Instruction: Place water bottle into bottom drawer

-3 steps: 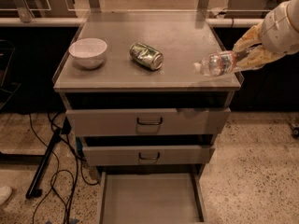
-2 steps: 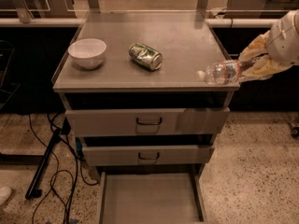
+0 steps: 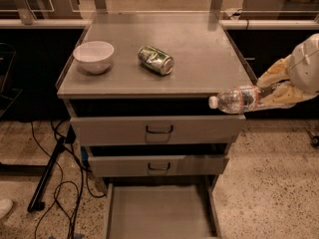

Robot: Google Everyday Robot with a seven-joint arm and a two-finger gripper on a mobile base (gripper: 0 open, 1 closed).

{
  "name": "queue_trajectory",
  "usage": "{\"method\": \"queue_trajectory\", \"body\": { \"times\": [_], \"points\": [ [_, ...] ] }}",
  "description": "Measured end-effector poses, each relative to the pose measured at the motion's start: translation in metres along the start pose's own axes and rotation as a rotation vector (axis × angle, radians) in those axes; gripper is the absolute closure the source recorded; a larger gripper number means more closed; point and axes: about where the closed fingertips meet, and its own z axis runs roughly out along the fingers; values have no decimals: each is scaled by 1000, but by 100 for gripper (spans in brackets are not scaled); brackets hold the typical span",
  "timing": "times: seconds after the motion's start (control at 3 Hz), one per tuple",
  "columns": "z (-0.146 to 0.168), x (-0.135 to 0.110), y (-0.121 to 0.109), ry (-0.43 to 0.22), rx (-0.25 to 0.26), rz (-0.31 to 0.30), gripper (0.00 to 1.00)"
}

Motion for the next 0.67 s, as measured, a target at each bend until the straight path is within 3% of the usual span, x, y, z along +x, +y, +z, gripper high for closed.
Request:
{"method": "queue_trajectory", "body": {
  "times": [0.67],
  "points": [
    [14,-5,12,-21,-42,10,100]
  ]
}}
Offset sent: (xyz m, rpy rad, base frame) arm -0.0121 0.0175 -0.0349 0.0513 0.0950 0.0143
